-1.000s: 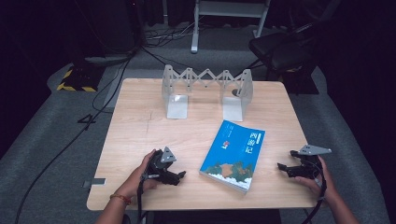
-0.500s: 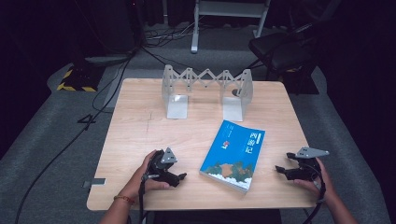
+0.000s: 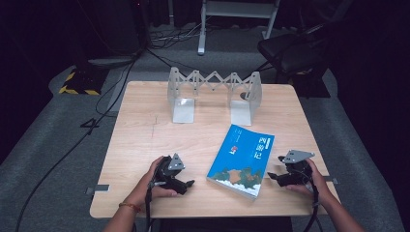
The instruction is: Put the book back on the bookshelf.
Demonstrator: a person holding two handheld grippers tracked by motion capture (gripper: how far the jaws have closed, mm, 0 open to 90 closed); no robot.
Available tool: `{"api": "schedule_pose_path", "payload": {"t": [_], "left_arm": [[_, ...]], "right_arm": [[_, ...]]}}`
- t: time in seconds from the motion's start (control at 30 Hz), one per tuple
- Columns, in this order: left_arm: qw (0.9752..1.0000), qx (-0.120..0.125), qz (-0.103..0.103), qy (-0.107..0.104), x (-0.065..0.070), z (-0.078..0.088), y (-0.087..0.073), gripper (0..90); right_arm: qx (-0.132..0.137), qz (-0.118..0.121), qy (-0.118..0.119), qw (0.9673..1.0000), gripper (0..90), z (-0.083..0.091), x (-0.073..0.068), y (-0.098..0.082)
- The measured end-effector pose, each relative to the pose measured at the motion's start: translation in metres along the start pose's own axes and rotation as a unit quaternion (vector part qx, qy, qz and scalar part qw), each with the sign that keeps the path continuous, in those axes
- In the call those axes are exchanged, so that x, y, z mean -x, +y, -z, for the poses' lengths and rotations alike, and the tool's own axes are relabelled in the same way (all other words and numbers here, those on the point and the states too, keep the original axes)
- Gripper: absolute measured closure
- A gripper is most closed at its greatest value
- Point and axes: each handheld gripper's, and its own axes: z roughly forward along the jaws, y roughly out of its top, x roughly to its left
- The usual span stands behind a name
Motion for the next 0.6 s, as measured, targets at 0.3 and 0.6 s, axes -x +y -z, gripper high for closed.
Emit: {"api": "schedule_pose_path", "payload": {"t": [0.3,0.6], "left_arm": [[1.0000,0.000,0.001,0.003,0.0006,0.0001,-0.0001,11.2],[0.9999,-0.003,0.004,0.015,0.0009,-0.0007,0.0007,7.8]], "right_arm": [[0.005,0.006,0.016,0.9999,21.4,-0.0039,-0.0042,0.0044],[0.012,0.002,0.021,0.9997,20.2,-0.0036,-0.0032,0.0051]]}}
